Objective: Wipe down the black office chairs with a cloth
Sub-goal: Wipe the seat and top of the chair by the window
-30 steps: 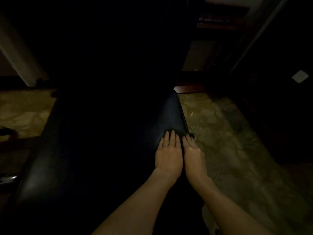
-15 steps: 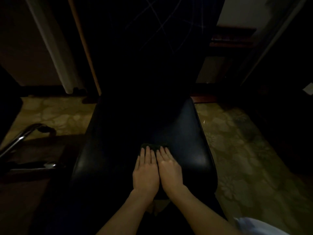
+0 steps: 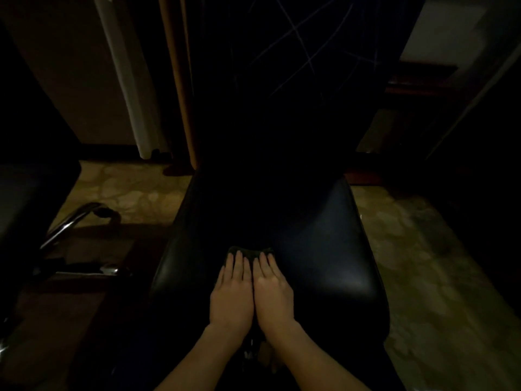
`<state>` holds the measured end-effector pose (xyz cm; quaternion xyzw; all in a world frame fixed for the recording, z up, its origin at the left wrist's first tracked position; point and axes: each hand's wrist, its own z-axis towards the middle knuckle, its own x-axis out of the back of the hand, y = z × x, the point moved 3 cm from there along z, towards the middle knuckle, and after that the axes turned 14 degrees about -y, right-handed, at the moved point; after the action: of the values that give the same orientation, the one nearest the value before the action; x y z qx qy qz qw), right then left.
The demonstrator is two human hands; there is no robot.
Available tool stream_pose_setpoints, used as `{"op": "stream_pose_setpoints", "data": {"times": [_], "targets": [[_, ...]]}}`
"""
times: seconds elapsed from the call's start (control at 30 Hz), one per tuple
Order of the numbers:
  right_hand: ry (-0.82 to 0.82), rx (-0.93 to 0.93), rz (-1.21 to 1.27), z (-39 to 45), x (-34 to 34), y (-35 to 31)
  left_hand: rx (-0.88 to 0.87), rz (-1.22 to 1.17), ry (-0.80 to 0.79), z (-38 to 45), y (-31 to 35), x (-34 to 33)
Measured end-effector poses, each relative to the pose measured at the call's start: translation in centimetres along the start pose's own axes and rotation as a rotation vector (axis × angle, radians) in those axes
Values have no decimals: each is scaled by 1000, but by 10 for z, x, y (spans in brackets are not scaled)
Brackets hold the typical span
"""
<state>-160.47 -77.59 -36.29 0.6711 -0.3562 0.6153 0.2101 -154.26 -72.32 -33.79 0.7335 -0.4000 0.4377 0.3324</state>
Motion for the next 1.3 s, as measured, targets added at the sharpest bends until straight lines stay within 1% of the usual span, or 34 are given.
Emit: {"op": "stream_pose_setpoints", "data": {"times": [0.17,0.37,0.47,0.53,0.6,0.7,0.9,1.0,1.07,1.17,1.3], "targets": [[9,-27,-6,63,6,3,-29,37,-25,55,-14,27],[-6,-26,-13,156,18,19,-61,131,-59,147,-25,54],[14,-25,-53,208,26,29,-73,161,-59,196,-29,71],[3,-32,-98,238,38,32,-74,176,-62,228,-34,83],[-58,14,-152,269,42,32,-66,176,-68,254,-42,94],[-52,20,-125,302,49,26,-69,160,-41,281,-58,106],[-45,42,-79,354,57,-30,-62,15,56,315,-122,133],[-24,-1,-86,367,56,-54,-79,-32,80,321,-146,138],[2,-12,-78,367,55,-60,-86,-88,85,320,-151,139],[12,26,-39,361,51,-59,-68,-189,123,312,-153,137],[-38,93,-1,342,45,-63,-18,-170,187,285,-150,124]]}}
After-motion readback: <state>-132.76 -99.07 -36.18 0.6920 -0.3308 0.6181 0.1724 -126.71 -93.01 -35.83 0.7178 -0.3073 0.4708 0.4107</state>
